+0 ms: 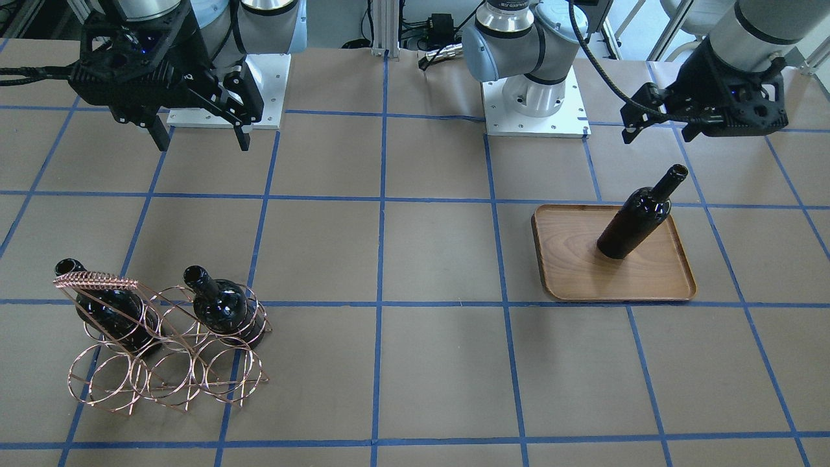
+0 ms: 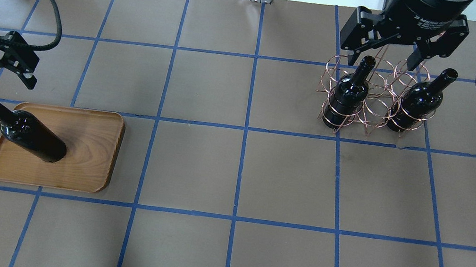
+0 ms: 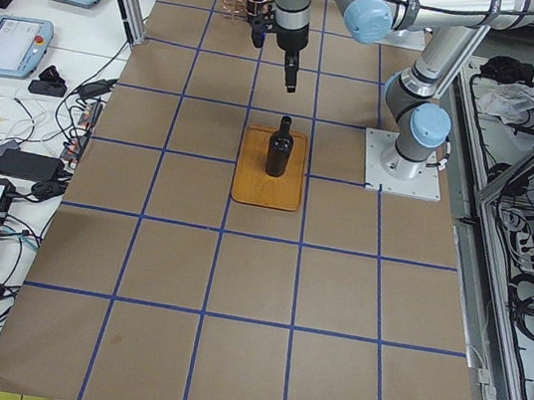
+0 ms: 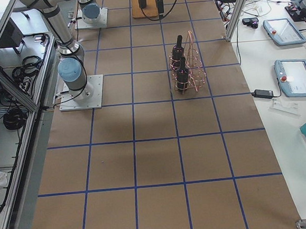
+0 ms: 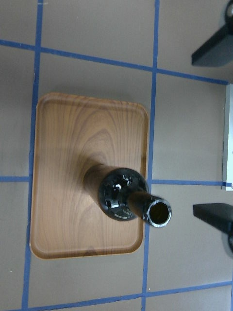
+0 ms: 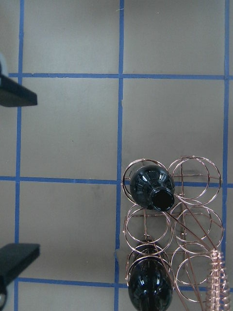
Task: Take wine from basket and place on tray
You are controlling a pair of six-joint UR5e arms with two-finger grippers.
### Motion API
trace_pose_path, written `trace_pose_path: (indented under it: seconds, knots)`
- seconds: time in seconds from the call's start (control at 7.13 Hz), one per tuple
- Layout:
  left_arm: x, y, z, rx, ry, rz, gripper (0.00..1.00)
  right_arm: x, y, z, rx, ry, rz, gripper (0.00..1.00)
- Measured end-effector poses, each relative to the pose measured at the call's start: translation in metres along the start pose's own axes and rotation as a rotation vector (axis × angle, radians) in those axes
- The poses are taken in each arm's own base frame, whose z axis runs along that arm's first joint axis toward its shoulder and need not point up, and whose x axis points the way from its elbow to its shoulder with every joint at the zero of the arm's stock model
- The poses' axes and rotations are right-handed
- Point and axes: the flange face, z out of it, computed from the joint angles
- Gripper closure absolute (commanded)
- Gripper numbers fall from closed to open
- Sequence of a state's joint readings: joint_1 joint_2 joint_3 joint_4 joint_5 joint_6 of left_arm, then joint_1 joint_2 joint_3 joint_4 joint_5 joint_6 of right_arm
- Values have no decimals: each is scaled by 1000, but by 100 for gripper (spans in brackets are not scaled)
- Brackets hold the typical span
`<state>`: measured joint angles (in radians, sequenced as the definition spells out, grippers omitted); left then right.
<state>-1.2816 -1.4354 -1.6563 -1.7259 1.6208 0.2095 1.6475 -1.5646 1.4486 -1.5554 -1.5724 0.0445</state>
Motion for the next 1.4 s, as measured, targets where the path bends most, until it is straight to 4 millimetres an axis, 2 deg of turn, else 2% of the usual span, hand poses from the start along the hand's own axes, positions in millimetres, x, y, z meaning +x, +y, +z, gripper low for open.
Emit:
trace_pose_path:
  seconds: [0.28,0.7,1.12,1.4]
  knots:
    - [45,15,-12,34,-7,2,0,0,0,-1,1,1,-2,0]
    - [62,22,-15,43,-14,30,0,0,3,-5,2,3,-2,0]
    - [94,20,-11,64,-18,101,0,2,-1,-6,1,3,2,0]
    - [102,21,-12,73,-17,122,0,3,-3,-6,-2,4,2,0]
